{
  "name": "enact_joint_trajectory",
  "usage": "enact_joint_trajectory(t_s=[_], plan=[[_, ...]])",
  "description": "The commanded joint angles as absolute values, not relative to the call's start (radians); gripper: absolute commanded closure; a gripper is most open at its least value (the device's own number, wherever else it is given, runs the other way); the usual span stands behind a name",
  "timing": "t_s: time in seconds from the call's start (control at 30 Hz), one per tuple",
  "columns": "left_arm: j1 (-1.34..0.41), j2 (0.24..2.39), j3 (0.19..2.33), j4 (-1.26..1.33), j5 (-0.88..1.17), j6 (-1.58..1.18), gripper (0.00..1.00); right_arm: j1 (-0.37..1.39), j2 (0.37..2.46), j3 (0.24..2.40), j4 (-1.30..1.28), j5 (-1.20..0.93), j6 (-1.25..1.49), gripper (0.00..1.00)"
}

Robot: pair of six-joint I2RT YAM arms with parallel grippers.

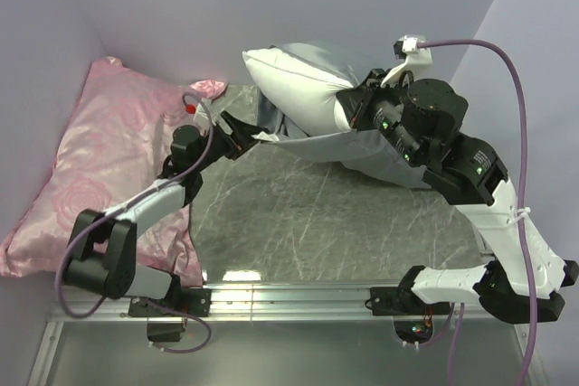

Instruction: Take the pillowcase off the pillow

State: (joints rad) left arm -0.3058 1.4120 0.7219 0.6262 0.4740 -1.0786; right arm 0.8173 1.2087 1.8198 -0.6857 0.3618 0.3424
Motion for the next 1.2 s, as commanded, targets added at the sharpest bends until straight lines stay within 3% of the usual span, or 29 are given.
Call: enact_joint_trajectory(t_s=[0.0, 0.13, 0.23, 0.47, 0.7, 0.93, 1.17], plan=[[-0.275, 1.272, 0.747, 0.461, 0.411, -1.035, 0.1, 0.801, 1.155, 1.783, -0.499, 0.353, 0.382, 1.0], [-0.241, 1.103, 0.822, 0.117, 0.223, -1.016, 0.12, 0.798, 1.141, 1.721, -0.477, 0.333, 0.4, 1.0], [-0.233, 1.026, 0.847, 0.013, 0.204, -1.012, 0.12, 0.798, 1.126, 1.668, -0.45, 0.296, 0.42, 1.0], [-0.244, 0.882, 0.835, -0.006, 0.316, -1.164, 0.06, 0.833, 1.077, 1.447, -0.344, 0.25, 0.46, 1.0], [-0.27, 0.813, 0.822, 0.071, 0.319, -1.259, 0.01, 0.976, 1.086, 1.295, -0.235, 0.337, 0.456, 1.0], [-0.365, 0.847, 0.825, 0.022, 0.31, -1.296, 0.07, 1.072, 1.15, 1.331, -0.232, 0.417, 0.423, 1.0], [-0.436, 0.735, 0.75, -0.061, 0.173, -1.334, 0.12, 1.083, 1.167, 1.338, -0.219, 0.433, 0.422, 1.0]])
